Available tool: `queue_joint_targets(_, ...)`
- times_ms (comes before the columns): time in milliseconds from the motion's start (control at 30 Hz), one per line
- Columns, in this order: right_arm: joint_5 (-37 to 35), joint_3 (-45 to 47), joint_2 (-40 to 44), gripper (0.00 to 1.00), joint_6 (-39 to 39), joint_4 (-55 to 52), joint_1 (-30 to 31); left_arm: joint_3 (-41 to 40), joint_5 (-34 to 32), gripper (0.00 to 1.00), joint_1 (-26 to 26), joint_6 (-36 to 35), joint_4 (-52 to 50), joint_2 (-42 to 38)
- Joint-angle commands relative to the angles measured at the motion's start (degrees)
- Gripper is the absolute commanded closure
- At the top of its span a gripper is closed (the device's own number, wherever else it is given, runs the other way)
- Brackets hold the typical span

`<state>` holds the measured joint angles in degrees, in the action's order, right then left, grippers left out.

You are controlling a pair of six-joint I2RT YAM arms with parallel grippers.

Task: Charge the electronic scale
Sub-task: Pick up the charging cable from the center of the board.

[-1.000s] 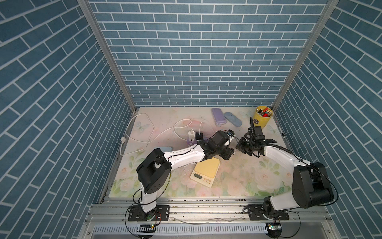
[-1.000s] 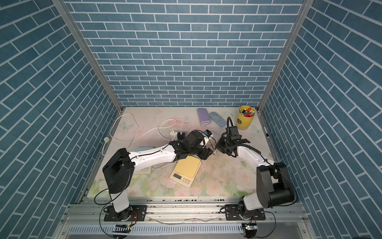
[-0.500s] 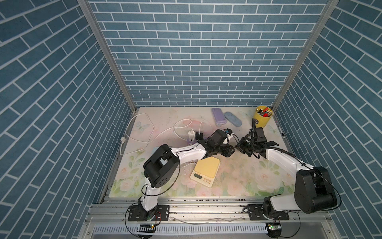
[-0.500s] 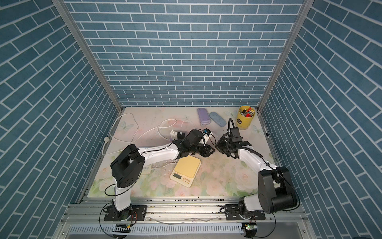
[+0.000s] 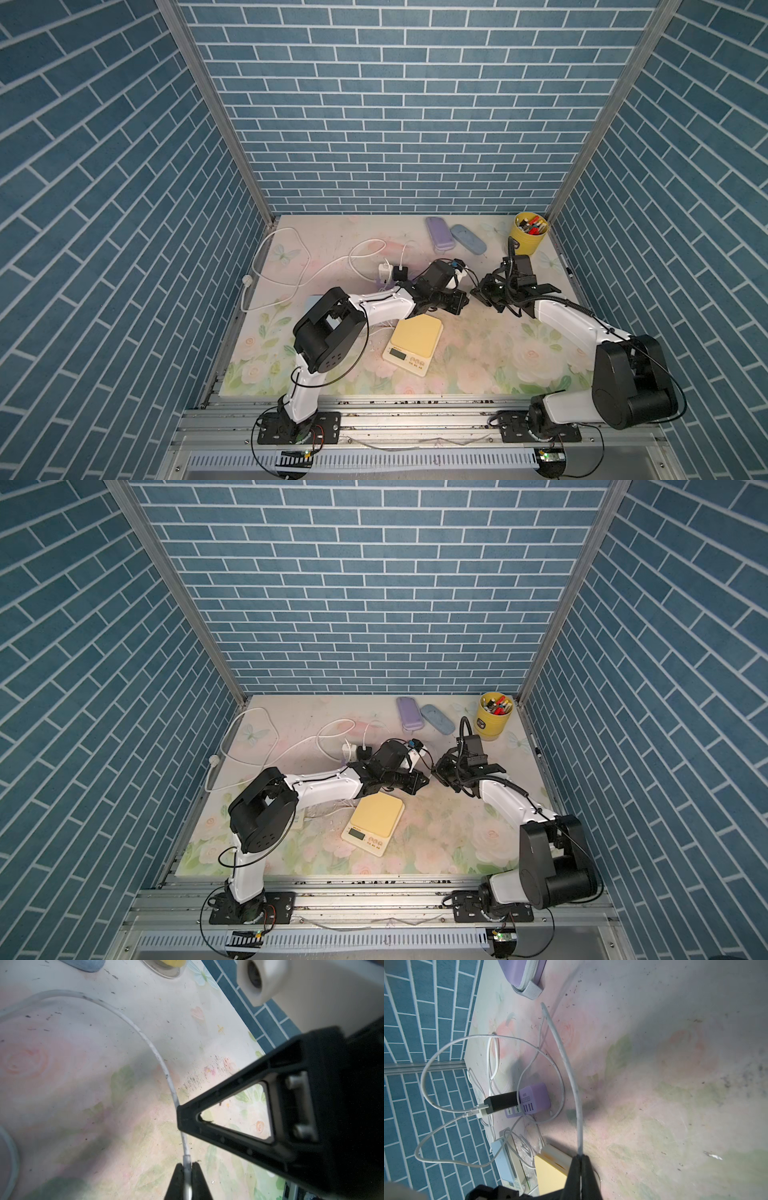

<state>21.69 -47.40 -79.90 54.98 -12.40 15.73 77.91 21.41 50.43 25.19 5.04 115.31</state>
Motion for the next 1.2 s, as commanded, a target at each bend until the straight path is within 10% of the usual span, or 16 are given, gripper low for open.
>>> queue_joint_targets(0, -0.01, 0.81, 2.4, 1.0, 3.01, 2.3, 0.1, 0.29, 3.41, 1.0, -0.89, -1.16, -0.45, -0.06)
queue_joint_targets(400, -4.97, -1.91, 17.11, 0.63, -41.6, -9.2, 2.48, 4.29, 16.22, 1.0, -10.53, -22.23, -30.15, -10.23)
queue_joint_targets(633, -12.46, -0.42, 19.46, 0.6, -71.61, -9.15, 17.92, 7.13, 21.34, 1.0, -13.73, -28.54, -44.09, -13.12)
queue_joint_targets(1167, -24.07, -1.3, 12.09, 0.62, -96.1, -2.88, 33.5, 6.38, 28.04, 1.0, -15.39, -31.65, -50.06, -15.09)
